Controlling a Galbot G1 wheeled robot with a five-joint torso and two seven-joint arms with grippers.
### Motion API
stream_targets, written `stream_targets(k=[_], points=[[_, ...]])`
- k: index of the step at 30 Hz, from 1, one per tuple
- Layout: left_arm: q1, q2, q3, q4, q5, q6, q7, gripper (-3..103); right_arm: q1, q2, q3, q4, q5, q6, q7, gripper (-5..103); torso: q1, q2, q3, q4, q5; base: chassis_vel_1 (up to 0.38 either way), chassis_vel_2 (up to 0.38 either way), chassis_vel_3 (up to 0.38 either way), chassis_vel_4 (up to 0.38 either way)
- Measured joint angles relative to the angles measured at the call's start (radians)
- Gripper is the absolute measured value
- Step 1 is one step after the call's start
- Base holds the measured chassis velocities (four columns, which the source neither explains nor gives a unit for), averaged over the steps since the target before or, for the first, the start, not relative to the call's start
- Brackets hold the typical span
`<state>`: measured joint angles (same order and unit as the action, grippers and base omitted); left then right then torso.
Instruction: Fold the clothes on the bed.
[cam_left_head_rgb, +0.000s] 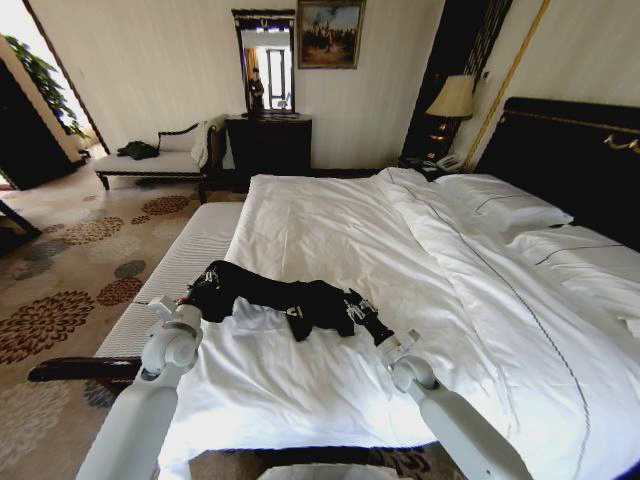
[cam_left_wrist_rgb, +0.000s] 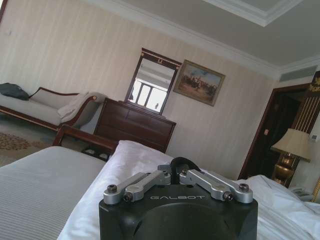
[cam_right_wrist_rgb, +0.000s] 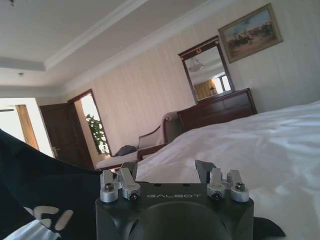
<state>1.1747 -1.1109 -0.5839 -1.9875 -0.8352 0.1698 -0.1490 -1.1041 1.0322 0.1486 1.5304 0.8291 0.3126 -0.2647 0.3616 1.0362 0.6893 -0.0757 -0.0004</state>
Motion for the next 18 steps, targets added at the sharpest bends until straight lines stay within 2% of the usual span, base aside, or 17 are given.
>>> stream_targets(k=[1,3,7,9,12,18], points=[[0.007,0.003,-0.005,-0.009,-0.002,0.0,0.0,2,0.003,0.003,0.0,-0.006,0.001,-0.009,0.022,71,0.0,0.0,0.0,-0.0001,0.0,0.0,0.0,0.0,0.0],[0.015,0.004,-0.008,-0.017,-0.003,0.0,0.001,2,0.008,0.006,0.0,-0.011,0.006,-0.018,0.043,71,0.0,0.0,0.0,0.0,0.0,0.0,0.0,0.0,0.0],[0.059,-0.001,-0.013,-0.039,0.01,-0.003,0.009,2,0.054,0.013,-0.017,-0.039,0.041,-0.059,0.122,92,0.0,0.0,0.0,0.0002,0.0,0.0,0.0,0.0,0.0],[0.073,-0.003,-0.013,-0.046,0.015,-0.004,0.012,2,0.064,0.013,-0.023,-0.042,0.053,-0.067,0.138,92,0.0,0.0,0.0,0.0001,-0.0002,0.0,0.0,0.0,0.0],[0.168,-0.007,-0.01,-0.078,0.044,-0.013,0.04,2,0.1,0.013,-0.043,-0.052,0.075,-0.09,0.188,100,0.0,0.0,0.0,0.0004,-0.0001,0.0,0.0,0.0,0.0],[0.282,-0.032,0.006,-0.073,0.108,-0.038,0.071,2,0.119,0.01,-0.055,-0.066,0.054,-0.093,0.196,100,0.0,0.0,0.0,0.0003,-0.0001,0.0,0.0,0.0,0.0]])
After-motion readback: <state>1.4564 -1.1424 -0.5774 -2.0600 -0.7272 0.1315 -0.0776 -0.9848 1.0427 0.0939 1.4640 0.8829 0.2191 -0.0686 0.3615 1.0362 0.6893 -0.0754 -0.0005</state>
